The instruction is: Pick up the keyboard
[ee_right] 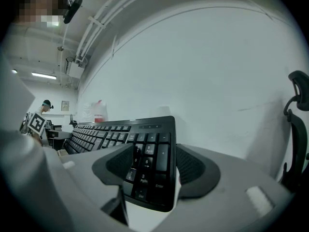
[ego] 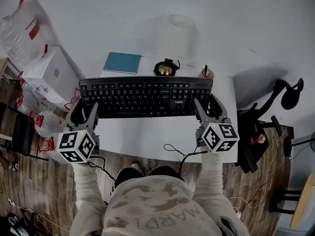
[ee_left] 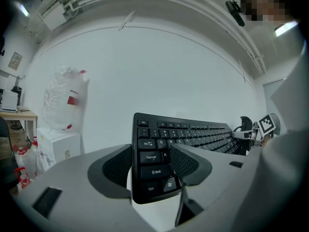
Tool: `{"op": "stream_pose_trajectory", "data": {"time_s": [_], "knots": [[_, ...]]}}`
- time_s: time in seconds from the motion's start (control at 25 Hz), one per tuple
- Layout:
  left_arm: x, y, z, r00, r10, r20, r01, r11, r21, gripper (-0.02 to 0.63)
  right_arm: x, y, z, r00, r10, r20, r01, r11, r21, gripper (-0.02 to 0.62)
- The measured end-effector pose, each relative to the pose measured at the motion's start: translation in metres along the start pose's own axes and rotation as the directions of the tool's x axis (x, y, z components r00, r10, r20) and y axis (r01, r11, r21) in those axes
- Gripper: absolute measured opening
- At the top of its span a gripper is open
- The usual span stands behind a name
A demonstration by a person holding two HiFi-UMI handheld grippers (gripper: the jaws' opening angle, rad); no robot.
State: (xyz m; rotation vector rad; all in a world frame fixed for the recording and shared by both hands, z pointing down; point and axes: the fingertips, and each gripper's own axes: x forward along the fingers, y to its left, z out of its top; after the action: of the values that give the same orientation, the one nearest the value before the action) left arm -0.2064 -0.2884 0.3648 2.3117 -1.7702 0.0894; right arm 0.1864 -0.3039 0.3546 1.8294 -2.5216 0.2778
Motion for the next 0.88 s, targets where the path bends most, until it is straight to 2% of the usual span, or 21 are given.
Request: {"op": "stream_pose_trajectory", "data": {"time_s": [0.52, 0.88], "knots": [[-0.012, -0.034, 0.042, 0.994, -0.040, 0.105, 0.035, 0.998, 0.048, 0.249, -0.036, -0.011, 0.040, 0.994, -0.024, 0.107, 0.026, 1.000, -0.015, 0.282], [-0.023, -0.036, 0.063, 0.983, -0.065, 0.170, 0.055, 0.996, 0.065, 0.249, -0.051, 0.000, 0.061, 0.986, -0.037, 0.163, 0.043, 0.998, -0.036, 0.279]]}}
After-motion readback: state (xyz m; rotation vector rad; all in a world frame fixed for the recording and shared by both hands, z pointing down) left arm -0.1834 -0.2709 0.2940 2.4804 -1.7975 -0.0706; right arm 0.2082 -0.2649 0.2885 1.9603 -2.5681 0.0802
